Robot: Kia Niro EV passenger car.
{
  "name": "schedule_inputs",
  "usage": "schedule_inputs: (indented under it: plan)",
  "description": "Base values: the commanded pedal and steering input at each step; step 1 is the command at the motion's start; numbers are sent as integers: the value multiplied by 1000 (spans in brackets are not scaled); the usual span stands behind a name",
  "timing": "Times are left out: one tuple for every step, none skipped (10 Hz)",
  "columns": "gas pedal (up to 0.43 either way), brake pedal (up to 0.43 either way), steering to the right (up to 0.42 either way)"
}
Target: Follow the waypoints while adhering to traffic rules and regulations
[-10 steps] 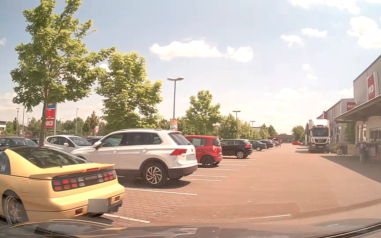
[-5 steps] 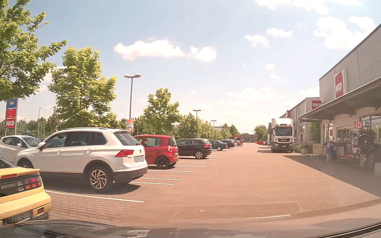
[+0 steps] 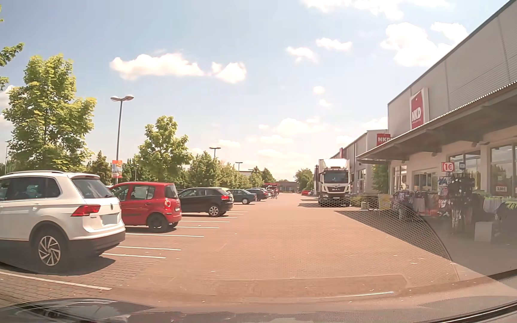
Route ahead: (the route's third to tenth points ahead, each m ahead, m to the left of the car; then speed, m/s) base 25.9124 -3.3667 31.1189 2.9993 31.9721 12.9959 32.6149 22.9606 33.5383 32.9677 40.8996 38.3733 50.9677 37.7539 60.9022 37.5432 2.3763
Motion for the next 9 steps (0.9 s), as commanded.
schedule_inputs:
  plan:
    - [157,12,357]
    - [157,12,301]
    - [169,12,232]
    - [169,12,188]
    - [169,12,135]
    - [169,18,90]
    - [169,12,53]
    - [169,12,11]
    - [169,12,-22]
